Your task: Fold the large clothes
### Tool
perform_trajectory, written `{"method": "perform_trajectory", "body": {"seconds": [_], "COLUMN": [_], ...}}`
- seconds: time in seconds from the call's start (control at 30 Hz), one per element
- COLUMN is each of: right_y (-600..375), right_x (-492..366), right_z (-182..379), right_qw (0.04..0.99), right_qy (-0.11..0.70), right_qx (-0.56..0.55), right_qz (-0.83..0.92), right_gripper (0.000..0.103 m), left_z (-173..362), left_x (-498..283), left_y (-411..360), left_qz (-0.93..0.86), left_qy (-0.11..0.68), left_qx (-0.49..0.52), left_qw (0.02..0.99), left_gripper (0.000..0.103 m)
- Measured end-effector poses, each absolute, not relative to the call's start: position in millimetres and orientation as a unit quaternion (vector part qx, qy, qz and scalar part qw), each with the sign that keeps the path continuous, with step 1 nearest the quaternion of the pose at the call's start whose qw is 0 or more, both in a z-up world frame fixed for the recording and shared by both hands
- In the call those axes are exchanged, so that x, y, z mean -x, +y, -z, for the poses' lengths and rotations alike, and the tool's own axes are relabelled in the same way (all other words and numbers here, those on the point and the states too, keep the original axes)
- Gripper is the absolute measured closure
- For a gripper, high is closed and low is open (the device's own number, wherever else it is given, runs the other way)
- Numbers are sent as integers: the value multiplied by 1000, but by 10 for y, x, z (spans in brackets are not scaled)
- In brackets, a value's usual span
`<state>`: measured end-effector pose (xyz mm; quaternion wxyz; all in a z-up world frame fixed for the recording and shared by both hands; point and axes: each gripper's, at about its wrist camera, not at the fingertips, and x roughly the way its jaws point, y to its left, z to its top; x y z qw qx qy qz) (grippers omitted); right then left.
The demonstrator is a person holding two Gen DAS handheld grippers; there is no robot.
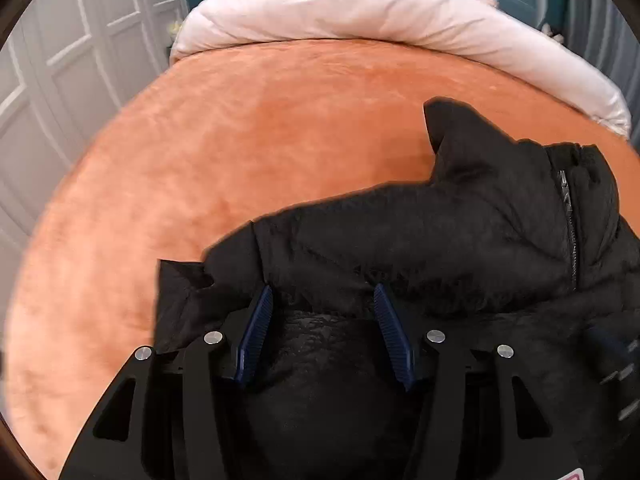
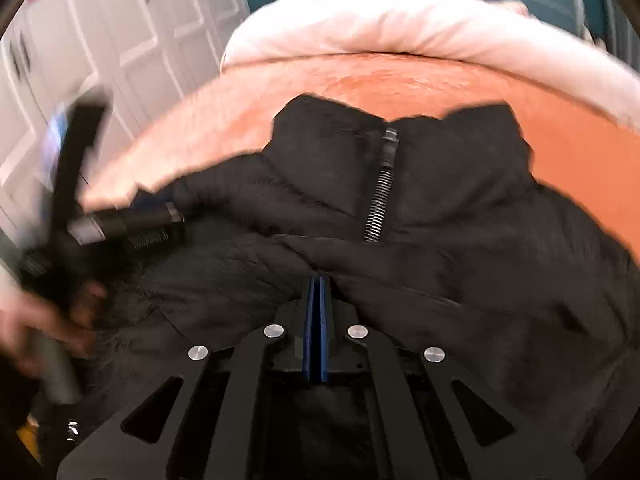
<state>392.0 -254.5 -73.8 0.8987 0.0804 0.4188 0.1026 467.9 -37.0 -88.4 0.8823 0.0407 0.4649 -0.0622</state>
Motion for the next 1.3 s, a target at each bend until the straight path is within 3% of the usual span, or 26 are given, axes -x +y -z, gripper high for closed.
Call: {"method": "perform_trajectory", "body": {"seconds": [0.2,0.37,0.5,0.53,0.6,0.77,1.0,1.13,1.3], "right_y": [-3205,-3594,-3544,-3526,-3467,-3184,-2987,-2979,-2979], "right_x": [-3809,-4079,-4049,-3978,-3601,-2804,-2825,-2925,-2939], "right_z": [345,944,855,769,444,244,791,889,993], "right_qw": [927,901,904,907,923,927,909,908,908], "right_qy": [355,411,409,402,368,365,407,410,412], "right_qx": [-118,-134,-119,-118,-112,-85,-83,-79,-82], "right_qz": [-21,22,39,37,15,-27,-13,-11,-10], "right_gripper": [100,103,103,98,98,98,102,103,103], "left_z": [659,956,942,881,648,214,656,805,965], "left_x": [-4635,-4864,-4864,-4817,-4577,-3674,-3265,-3356,-3380], "left_y": [-368,-270,-322,-319,-237,-317,-693,-627,-659], "left_qz": [36,29,14,10,25,94,85,83,71], "left_qy": [423,461,457,455,442,401,420,436,430], "left_qx": [-41,-1,-20,-26,-19,-5,-62,-36,-50], "left_qw": [905,887,889,890,896,911,901,896,898], "left_gripper": [49,41,40,44,49,47,40,33,32]}}
